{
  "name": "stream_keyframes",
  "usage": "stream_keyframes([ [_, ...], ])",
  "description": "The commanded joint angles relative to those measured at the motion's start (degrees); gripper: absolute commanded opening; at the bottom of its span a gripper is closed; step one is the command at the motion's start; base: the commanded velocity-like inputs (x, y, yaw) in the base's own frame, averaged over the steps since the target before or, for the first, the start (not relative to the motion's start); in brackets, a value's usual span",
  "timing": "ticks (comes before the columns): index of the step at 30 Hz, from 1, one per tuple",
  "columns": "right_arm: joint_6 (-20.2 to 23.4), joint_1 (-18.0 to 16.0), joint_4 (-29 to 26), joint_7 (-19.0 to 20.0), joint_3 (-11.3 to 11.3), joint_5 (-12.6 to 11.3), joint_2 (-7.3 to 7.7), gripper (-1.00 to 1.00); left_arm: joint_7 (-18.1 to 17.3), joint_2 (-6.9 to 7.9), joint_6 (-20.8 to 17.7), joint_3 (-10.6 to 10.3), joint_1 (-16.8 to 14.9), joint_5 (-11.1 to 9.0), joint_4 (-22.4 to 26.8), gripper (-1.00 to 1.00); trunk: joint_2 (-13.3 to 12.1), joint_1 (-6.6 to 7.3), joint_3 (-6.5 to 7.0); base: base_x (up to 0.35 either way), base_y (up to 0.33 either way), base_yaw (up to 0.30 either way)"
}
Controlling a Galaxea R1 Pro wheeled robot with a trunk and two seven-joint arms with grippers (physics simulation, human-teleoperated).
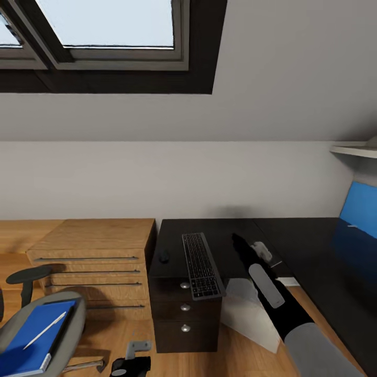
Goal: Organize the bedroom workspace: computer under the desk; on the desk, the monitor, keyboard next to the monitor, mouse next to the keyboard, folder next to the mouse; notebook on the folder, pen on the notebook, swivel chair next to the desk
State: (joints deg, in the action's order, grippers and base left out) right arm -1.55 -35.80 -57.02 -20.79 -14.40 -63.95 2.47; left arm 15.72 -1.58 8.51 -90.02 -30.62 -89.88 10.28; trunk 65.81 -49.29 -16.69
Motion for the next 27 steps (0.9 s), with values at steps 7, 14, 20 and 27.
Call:
stream_keyframes([
  [7, 19.54, -12.85, 18.75, -0.26, -0.44, 6.44, 4.27, 1.00, -1.81, -0.25, -0.18, -0.43, 0.02, -3.28, -1.42, 1.00, -2.77, 1.54, 1.18, 0.000, 0.000, 0.000],
  [14, 21.96, -14.03, 23.18, -0.57, -0.27, 7.91, 7.40, 1.00, -1.85, -0.27, 2.00, -0.42, 0.04, -4.80, -1.56, 1.00, -5.58, 3.08, 2.44, 0.000, 0.000, 0.000],
  [20, 13.69, -14.17, 28.58, -0.26, -3.34, 12.46, 8.42, 1.00, -1.82, -0.28, 2.73, -0.42, 0.06, -5.02, -1.52, 1.00, -7.98, 4.40, 3.51, 0.000, 0.000, 0.000],
  [27, 6.89, -13.97, 36.80, 0.15, -8.80, 23.39, 8.14, 1.00, -2.01, -0.29, 2.56, -0.43, 0.11, -5.04, -1.54, 1.00, -8.79, 4.83, 3.87, 0.000, 0.000, 0.000],
])
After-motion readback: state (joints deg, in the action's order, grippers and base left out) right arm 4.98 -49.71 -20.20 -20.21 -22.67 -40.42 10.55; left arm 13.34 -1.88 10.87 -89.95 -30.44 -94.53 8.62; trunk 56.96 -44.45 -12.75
